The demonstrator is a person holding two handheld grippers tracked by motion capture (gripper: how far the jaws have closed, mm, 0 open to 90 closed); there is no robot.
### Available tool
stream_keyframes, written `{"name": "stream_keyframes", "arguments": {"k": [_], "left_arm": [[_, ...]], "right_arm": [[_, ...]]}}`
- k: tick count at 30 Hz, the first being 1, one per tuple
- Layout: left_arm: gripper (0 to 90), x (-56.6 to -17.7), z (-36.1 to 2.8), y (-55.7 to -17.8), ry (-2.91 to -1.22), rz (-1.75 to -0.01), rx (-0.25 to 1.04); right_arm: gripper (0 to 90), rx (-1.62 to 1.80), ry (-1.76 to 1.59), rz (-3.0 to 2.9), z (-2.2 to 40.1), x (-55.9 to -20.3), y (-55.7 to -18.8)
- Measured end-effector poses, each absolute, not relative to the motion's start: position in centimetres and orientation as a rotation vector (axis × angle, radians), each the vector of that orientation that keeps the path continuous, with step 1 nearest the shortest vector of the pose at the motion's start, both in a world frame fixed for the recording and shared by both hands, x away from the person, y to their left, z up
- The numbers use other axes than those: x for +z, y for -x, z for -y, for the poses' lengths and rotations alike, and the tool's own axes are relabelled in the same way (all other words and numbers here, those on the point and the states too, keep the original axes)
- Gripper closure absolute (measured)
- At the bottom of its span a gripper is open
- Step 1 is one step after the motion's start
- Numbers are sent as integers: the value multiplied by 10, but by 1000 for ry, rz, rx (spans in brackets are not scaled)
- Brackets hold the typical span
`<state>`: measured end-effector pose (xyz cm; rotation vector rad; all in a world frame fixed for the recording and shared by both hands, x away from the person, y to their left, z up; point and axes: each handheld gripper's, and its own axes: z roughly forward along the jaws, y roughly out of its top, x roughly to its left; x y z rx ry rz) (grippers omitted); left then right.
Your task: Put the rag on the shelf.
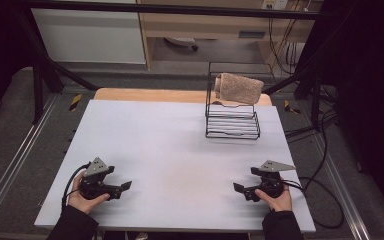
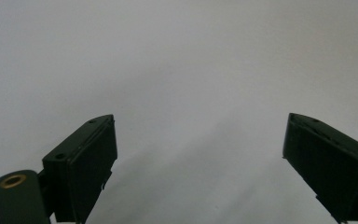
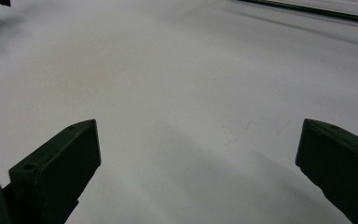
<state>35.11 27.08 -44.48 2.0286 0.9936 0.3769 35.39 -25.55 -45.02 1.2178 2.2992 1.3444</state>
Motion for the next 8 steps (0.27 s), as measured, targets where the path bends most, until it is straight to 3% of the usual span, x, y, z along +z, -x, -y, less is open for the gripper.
{"name": "stream_keyframes", "arguments": {"k": [8], "left_arm": [[90, -448, -272, -350, -2038, -994, 374]], "right_arm": [[4, 1332, -1207, -2309, 255, -453, -354]]}}
